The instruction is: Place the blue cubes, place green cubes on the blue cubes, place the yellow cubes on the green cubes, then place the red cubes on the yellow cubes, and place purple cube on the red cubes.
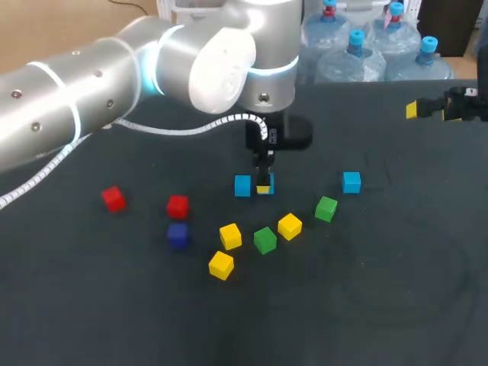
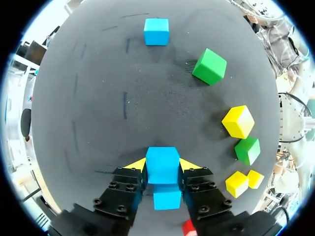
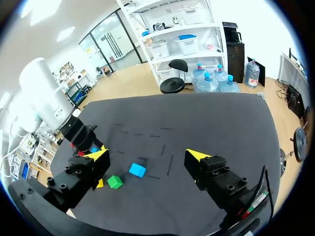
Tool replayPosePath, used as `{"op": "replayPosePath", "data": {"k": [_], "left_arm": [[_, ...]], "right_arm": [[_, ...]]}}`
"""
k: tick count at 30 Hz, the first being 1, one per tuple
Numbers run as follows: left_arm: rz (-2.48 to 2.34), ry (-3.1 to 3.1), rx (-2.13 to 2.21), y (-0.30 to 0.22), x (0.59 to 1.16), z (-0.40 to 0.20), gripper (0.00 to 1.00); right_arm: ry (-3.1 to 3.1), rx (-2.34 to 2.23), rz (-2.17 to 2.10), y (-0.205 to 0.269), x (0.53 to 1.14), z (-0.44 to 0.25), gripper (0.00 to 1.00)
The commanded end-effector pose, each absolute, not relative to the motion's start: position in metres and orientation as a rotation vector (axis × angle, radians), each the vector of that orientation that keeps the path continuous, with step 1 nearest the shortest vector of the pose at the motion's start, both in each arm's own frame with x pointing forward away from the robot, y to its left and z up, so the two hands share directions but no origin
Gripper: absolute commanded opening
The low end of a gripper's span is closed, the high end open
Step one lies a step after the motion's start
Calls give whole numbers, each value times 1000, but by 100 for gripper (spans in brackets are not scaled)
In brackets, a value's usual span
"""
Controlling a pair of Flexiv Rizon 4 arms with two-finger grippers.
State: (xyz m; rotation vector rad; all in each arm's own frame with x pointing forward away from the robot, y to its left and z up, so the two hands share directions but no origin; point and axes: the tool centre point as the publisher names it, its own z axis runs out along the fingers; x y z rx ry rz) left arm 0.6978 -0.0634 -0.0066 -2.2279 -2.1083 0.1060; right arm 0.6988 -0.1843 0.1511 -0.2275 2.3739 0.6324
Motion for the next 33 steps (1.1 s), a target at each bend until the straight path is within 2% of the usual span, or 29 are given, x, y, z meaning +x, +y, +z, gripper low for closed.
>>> {"op": "replayPosePath", "data": {"k": [1, 4, 5, 7, 8, 9, 19, 33], "left_arm": [[112, -2106, -2224, -62, 700, -8, 0], [114, -2107, -2224, -62, 700, -8, 0], [114, -2106, -2224, -62, 700, -8, 9], [118, -2106, -2222, -62, 700, -8, 45], [126, -2109, -2217, -62, 700, -8, 81], [130, -2110, -2215, -62, 700, -8, 100], [133, -2190, -2191, -55, 697, 3, 100], [-97, -2523, -2011, 10, 681, 61, 100]], "right_arm": [[2374, -230, 635, -185, 700, 150, 100], [2374, -230, 635, -185, 700, 150, 100], [2374, -230, 635, -185, 700, 150, 100], [2374, -230, 635, -185, 700, 150, 100], [2374, -230, 635, -185, 700, 150, 100], [2374, -230, 635, -185, 700, 150, 100], [2374, -230, 635, -185, 700, 150, 100], [2374, -230, 635, -185, 700, 150, 100]]}}
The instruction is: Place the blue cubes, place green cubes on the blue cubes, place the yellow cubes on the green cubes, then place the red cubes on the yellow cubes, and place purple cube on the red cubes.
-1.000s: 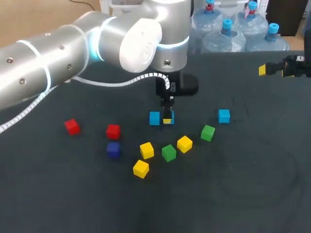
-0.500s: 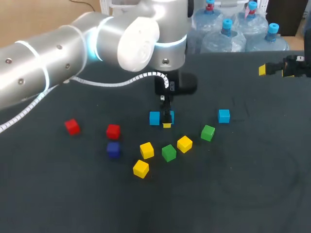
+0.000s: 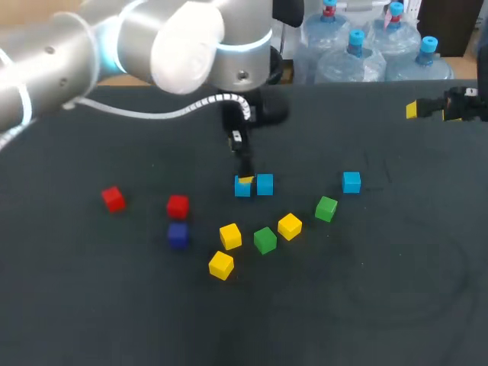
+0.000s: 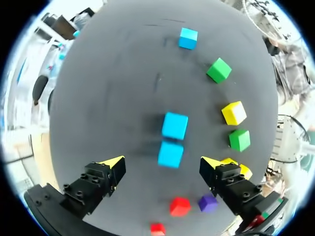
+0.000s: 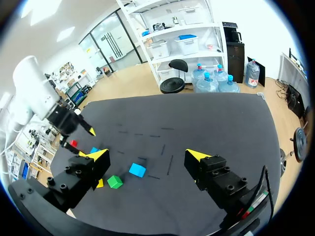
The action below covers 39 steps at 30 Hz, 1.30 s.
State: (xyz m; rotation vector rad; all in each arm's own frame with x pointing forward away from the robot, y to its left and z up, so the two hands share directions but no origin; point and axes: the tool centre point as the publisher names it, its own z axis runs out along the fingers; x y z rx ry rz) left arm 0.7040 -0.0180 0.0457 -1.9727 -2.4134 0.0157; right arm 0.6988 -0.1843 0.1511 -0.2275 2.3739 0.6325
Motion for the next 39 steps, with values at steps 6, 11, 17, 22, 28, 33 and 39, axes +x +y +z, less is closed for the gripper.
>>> {"op": "replayPosePath", "data": {"k": [6, 11, 17, 22, 28, 33, 39], "left_arm": [[-151, -2703, -1901, 44, 672, 76, 100], [-115, -2845, -1758, 72, 660, 81, 100], [-93, -2855, -1711, 76, 658, 81, 100], [-93, -2855, -1711, 76, 658, 81, 100], [-93, -2855, -1711, 76, 658, 81, 100], [-125, -2931, -1611, 104, 659, 86, 100], [-252, -3081, -1225, 177, 638, 98, 100]], "right_arm": [[2374, -230, 635, -185, 700, 150, 100], [2374, -230, 635, -185, 700, 150, 100], [2374, -230, 635, -185, 700, 150, 100], [2374, -230, 635, -185, 700, 150, 100], [2374, -230, 635, -185, 700, 150, 100], [2374, -230, 635, -185, 700, 150, 100], [2374, -230, 635, -185, 700, 150, 100]]}}
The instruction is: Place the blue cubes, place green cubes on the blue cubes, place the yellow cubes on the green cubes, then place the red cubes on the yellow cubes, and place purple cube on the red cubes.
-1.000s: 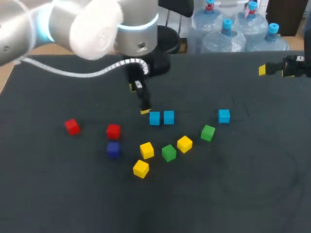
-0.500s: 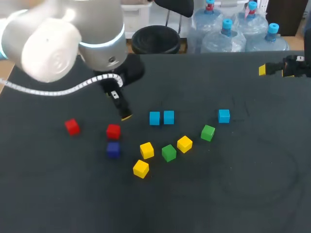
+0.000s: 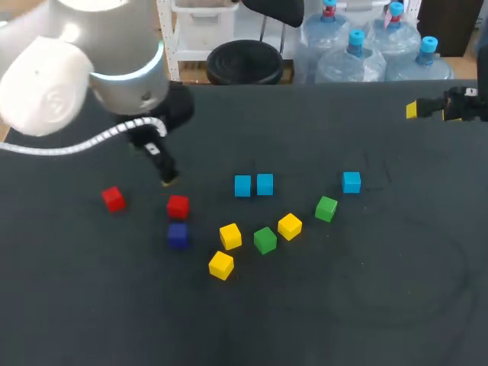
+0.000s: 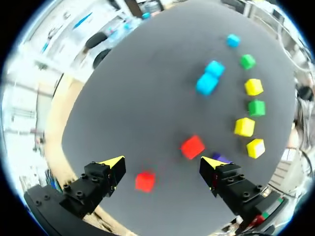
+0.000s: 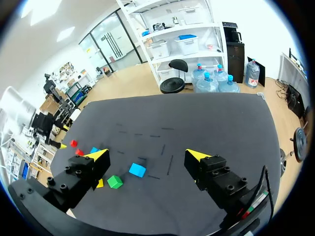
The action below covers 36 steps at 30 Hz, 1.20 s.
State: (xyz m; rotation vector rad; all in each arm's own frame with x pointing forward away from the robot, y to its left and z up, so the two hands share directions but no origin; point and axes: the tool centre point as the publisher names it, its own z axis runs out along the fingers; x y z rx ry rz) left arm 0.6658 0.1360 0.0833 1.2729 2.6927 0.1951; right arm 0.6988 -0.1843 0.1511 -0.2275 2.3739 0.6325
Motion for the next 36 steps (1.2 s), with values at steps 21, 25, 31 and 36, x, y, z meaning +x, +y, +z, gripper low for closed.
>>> {"op": "replayPosePath", "data": {"k": [21, 25, 31, 36], "left_arm": [[263, 2799, 942, 192, 608, 103, 100], [263, 2799, 942, 192, 608, 103, 100], [263, 2799, 942, 192, 608, 103, 100], [263, 2799, 942, 192, 608, 103, 100]], "right_arm": [[2364, -730, 781, -149, 689, 153, 100], [2422, -734, 787, -149, 692, 136, 100], [2459, -737, 774, -148, 693, 129, 100], [2459, -737, 774, -148, 693, 129, 100]]}}
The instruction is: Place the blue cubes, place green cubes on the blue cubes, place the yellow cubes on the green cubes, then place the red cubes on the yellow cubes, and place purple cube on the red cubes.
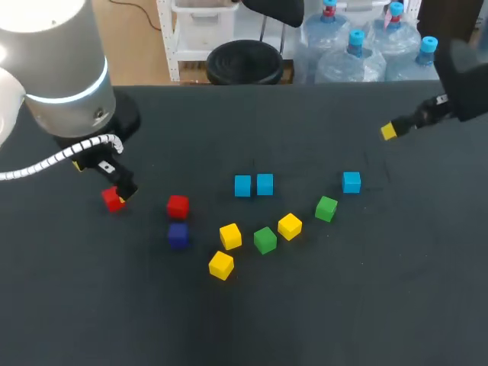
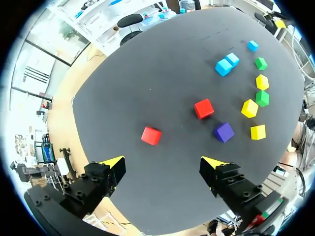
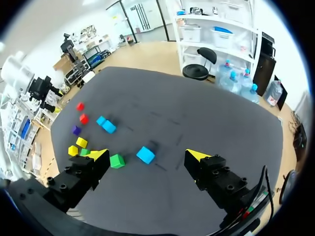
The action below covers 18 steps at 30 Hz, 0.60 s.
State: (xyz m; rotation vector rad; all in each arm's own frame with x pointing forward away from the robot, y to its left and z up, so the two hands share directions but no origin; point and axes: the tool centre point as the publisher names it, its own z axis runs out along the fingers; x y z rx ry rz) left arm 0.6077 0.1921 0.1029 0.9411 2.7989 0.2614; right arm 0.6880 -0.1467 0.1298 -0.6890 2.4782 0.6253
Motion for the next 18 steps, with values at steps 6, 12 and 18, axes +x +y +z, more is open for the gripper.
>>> {"op": "replayPosePath", "data": {"k": [6, 12, 18], "left_arm": [[263, 2799, 942, 192, 608, 103, 100], [263, 2799, 942, 192, 608, 103, 100], [263, 2799, 942, 192, 608, 103, 100]], "right_arm": [[2459, -737, 774, -148, 693, 129, 100], [2442, -1206, 702, -106, 700, 115, 100], [2468, -1419, 713, -88, 708, 79, 100]]}}
